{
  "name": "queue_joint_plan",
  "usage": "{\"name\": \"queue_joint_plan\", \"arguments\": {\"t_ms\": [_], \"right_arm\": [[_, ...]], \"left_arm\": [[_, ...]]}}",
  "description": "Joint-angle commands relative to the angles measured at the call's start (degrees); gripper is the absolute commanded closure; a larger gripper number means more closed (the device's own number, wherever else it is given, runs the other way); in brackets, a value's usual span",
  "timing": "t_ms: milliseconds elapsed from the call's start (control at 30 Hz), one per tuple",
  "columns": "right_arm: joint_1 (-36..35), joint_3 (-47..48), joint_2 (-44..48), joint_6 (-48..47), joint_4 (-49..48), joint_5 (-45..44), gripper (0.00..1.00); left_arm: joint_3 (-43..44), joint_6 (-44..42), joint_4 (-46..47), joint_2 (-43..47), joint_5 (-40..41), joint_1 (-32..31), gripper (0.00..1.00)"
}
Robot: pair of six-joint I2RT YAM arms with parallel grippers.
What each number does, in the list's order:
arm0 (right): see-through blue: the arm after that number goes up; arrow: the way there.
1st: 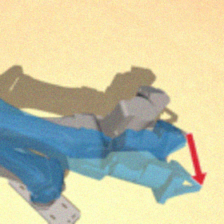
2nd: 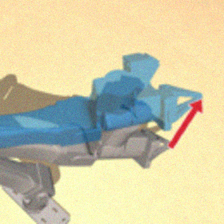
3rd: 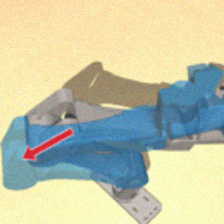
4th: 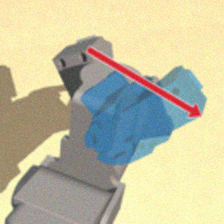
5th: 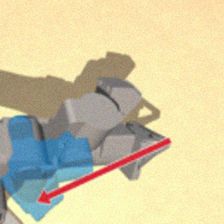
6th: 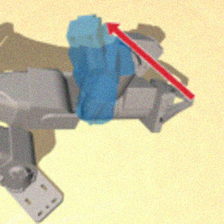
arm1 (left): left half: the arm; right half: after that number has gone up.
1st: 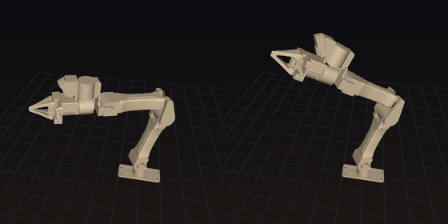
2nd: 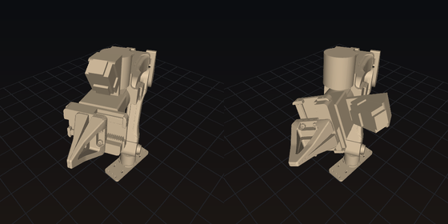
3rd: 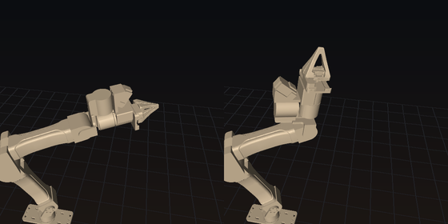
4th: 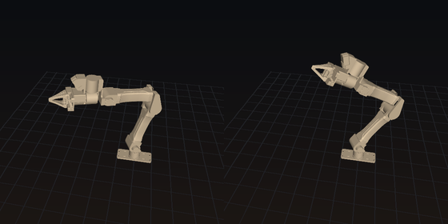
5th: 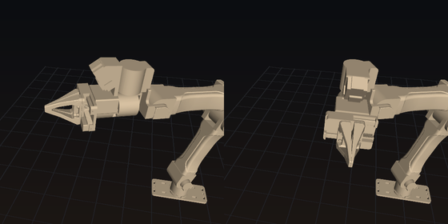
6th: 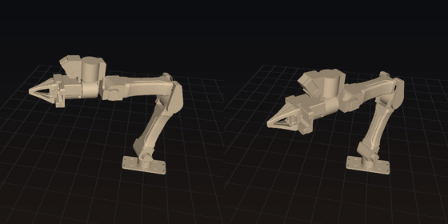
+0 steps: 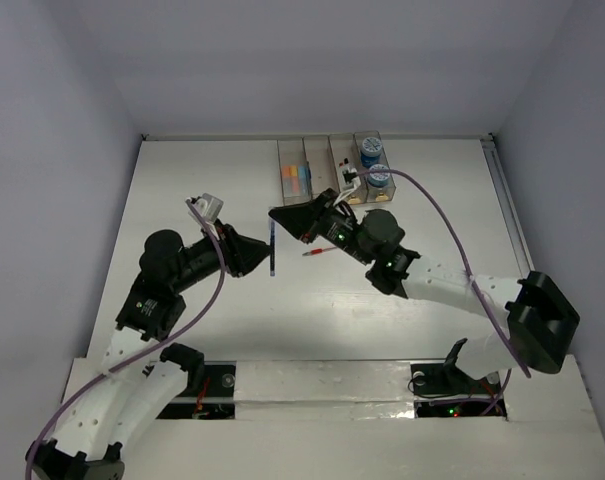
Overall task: Sort the stationery into containers
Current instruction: Place the pen in the storage box.
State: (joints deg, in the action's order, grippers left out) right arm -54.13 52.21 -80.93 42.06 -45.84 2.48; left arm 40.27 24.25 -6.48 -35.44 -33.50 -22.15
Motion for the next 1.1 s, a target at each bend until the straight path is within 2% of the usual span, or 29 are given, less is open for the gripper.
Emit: {"name": "queue_joint_plan", "arguments": {"t_ms": [0, 167, 333, 367, 400, 600, 767, 867, 1067], "right_arm": [[4.0, 3.3, -0.4, -0.3, 7.2, 7.1, 1.00], [10.6, 10.2, -4.5, 2.3, 6.7, 10.2, 1.00], [16.5, 14.9, -10.2, 1.2, 8.7, 10.4, 1.00], [19.1, 16.1, -11.4, -0.5, 11.3, 10.7, 1.00], [20.6, 19.5, -12.8, -1.6, 13.4, 11.3, 1.00], [28.9, 33.3, -25.1, -13.7, 27.0, 10.4, 1.00], [30.3, 52.4, -36.7, -25.8, 39.2, 8.2, 1.00], [31.5, 63.7, -45.0, -29.3, 47.8, 8.3, 1.00], [31.5, 75.7, -57.1, -29.9, 56.4, 10.0, 1.00]], "left_arm": [[-0.9, 1.2, 12.6, 1.4, 3.3, 1.3, 0.71], [-2.0, -0.7, 10.0, 3.7, 4.5, 1.3, 0.60], [-1.7, -3.0, 6.6, 5.3, 7.9, 1.3, 0.39], [-1.7, -3.9, 5.2, 5.9, 8.5, 1.3, 0.36], [-1.9, -4.2, 4.0, 6.3, 9.0, 1.3, 0.26], [-3.7, -5.4, 2.2, 8.4, 11.7, 1.3, 0.09], [-4.3, -4.8, 1.2, 11.2, 14.6, 1.3, 0.01], [-4.7, -4.7, 1.1, 12.7, 15.7, 1.3, 0.01], [-4.7, -4.7, 0.9, 12.0, 15.7, 1.3, 0.01]]}}
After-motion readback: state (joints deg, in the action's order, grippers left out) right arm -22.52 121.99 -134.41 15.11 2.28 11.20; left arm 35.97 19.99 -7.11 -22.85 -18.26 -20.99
